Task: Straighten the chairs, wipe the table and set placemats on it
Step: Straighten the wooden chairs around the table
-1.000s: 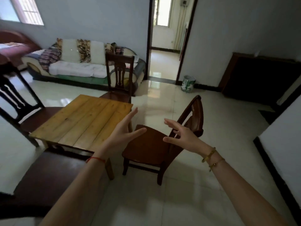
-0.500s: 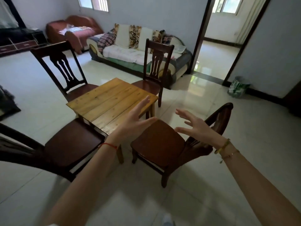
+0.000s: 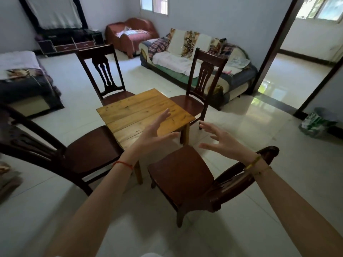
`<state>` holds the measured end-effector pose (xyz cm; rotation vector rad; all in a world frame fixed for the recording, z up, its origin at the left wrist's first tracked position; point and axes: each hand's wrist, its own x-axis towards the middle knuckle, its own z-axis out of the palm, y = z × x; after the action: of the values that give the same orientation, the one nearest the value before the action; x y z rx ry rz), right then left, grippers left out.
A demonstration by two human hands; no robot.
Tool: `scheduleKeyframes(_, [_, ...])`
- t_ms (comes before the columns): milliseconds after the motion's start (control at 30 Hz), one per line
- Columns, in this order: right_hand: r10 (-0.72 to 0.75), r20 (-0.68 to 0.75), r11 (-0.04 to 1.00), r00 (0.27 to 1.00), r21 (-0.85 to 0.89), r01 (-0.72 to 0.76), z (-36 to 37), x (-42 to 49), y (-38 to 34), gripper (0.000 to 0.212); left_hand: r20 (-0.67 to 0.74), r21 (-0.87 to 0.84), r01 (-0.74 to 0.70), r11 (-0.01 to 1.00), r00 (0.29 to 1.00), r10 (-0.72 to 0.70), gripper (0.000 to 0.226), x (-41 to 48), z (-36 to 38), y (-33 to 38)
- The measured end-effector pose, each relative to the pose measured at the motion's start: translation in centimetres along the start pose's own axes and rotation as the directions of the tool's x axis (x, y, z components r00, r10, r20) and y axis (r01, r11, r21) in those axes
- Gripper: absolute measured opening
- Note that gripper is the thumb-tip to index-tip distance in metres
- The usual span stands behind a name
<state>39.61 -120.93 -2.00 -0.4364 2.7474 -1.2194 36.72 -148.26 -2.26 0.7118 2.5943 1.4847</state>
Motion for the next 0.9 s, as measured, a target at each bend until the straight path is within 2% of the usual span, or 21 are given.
scheduleKeyframes(200, [-0.148, 0.141, 0.989, 0.979, 0.005, 0.149, -4.3, 2.5, 4.4, 0.084, -0.159, 0.023, 0.076, 0.997, 0.985, -0.071, 0.102, 1.4, 4.3, 1.7])
scheduleKeyframes(433, [-0.267, 0.342, 0.962, 0.901, 0.037, 0.271, -10.6, 1.9, 10.7, 0.089, -0.326, -0.017, 0.208, 0.978, 0.924, -0.202, 0.106, 1.3, 13.1, 5.5])
scheduleKeyframes(567, [-0.282, 0.442, 0.957, 0.851, 0.071, 0.281, -13.4, 0.5, 14.2, 0.087, -0.357, -0.033, 0.306, 0.952, 0.886, -0.297, 0.109, 0.3, 18.5, 7.6])
scheduleKeyframes(733, [-0.306, 0.499, 0.946, 0.811, 0.061, 0.319, -14.9, -0.9, 18.3, 0.087, -0.377, -0.076, 0.410, 0.909, 0.832, -0.407, 0.095, -1.1, 24.2, 9.2])
scheduleKeyframes(900, [-0.322, 0.528, 0.936, 0.786, 0.054, 0.347, -15.2, -1.5, 21.2, 0.092, -0.341, -0.056, 0.516, 0.855, 0.795, -0.502, 0.105, -2.4, 27.3, 8.9])
